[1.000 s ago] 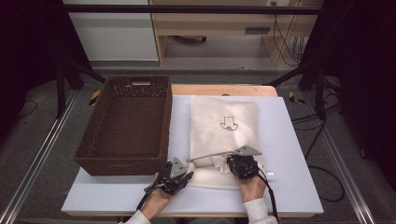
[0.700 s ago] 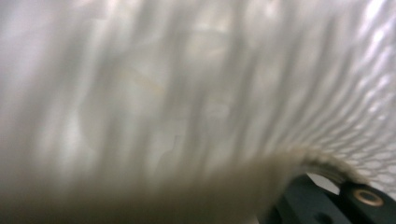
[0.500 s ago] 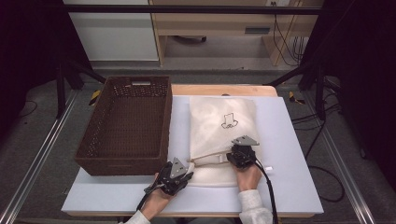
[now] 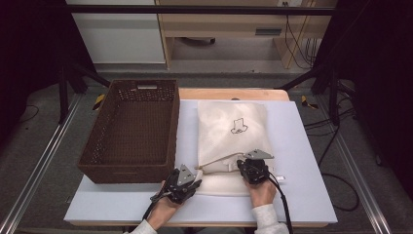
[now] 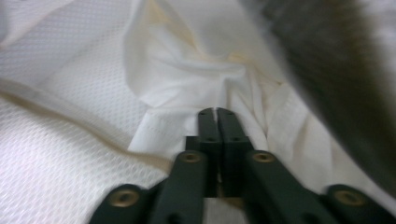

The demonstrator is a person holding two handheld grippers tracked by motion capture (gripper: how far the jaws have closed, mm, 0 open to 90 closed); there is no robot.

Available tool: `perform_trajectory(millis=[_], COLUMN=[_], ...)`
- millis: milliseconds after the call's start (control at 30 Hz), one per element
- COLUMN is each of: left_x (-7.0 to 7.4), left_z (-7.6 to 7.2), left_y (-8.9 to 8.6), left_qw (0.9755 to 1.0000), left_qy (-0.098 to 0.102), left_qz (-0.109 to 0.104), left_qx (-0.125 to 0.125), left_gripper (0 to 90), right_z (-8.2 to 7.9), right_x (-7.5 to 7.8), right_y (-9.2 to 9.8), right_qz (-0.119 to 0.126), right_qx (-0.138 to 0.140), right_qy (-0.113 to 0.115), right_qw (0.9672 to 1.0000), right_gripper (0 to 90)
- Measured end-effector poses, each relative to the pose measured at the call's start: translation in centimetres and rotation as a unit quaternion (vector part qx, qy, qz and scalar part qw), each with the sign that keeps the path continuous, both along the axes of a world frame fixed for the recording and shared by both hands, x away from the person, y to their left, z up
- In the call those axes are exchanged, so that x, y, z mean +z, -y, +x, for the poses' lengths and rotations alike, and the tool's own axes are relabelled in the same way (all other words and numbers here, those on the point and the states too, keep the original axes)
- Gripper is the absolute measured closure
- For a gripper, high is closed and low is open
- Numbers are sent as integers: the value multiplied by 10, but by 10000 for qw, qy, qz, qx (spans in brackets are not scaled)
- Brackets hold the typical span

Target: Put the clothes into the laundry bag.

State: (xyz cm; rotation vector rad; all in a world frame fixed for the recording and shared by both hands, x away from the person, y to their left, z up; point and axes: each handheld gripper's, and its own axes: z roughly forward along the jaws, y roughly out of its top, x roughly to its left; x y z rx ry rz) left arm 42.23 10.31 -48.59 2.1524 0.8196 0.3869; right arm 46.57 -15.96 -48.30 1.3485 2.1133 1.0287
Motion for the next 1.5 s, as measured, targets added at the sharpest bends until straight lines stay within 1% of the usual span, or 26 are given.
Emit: perform_trajectory(millis=[33,100,200,233,333,400,467,533,600,700,733,767,833,900,967,1033,1067,1100,1133,1167,1233,1267,1300,1367,1433,1500], left_x=[0,0,0,0,0,0,0,0,0,0,0,0,0,0,0,0,0,0,0,0,0,0,0,1,2,5], left_z=[0,0,0,0,0,0,0,0,0,0,0,0,0,0,0,0,0,0,0,0,0,0,0,0,1,2], left_y=[0,0,-1,-1,-1,-1,-1,-1,-1,0,0,0,-1,-1,-1,-1,-1,-1,-1,-1,-1,-1,-1,-2,-3,-4], left_qw=[10000,10000,10000,10000,10000,10000,10000,10000,10000,10000,10000,10000,10000,10000,10000,10000,10000,10000,10000,10000,10000,10000,10000,9999,9999,9997], left_qy=[-4,-14,-14,-19,-33,-39,-24,-18,-25,-12,-11,-10,-10,-15,-24,-30,-26,-28,-28,-30,-41,-49,-73,-95,-115,-99], left_qz=[0,6,16,8,-19,-21,-5,-9,-15,-1,1,1,-1,0,-7,-4,-1,1,0,-5,-27,-44,-64,-67,-82,-169], left_qx=[-5,-9,-17,-20,-29,-25,-24,-23,-20,-14,-13,-12,-14,-18,-19,-20,-18,-17,-16,-18,-10,4,7,21,51,112], left_gripper=[840,841,841,841,841,840,840,840,840,839,839,839,839,839,839,839,839,839,839,838,837,835,832,813,754,677], right_z=[4,9,20,24,28,27,22,12,0,-11,-14,-14,-11,-4,2,9,14,16,17,17,13,9,4,-11,-26,-41], right_x=[0,-2,-3,-4,-4,-4,-2,3,9,16,16,14,6,-2,-3,-5,-5,-5,-5,-5,-4,-2,1,10,22,33], right_y=[-2,-5,-6,-5,-5,-4,-2,2,4,0,-4,-7,-15,-18,-16,-12,-7,-4,-4,-4,-4,-2,0,4,11,22], right_qz=[-8,-206,-257,-346,-380,-398,-309,-38,110,205,286,276,50,-88,-39,-407,-269,-277,-378,-384,-416,-227,-78,125,204,246], right_qx=[-67,-154,-373,-453,-603,-563,-478,-349,-216,125,280,326,373,235,13,-307,-442,-570,-631,-638,-579,-521,-470,-295,-115,-127], right_qy=[-15,112,222,297,341,359,342,417,482,523,416,342,184,19,71,249,252,268,320,328,388,362,381,547,720,865], right_qw=[10000,9996,9987,9979,9969,9970,9978,9985,9985,9983,9983,9985,9991,9997,10000,9984,9983,9976,9968,9967,9967,9977,9981,9980,9971,9959], right_gripper=[900,900,900,900,900,900,898,823,794,833,852,878,900,900,900,900,900,900,900,900,900,897,856,816,776,743])
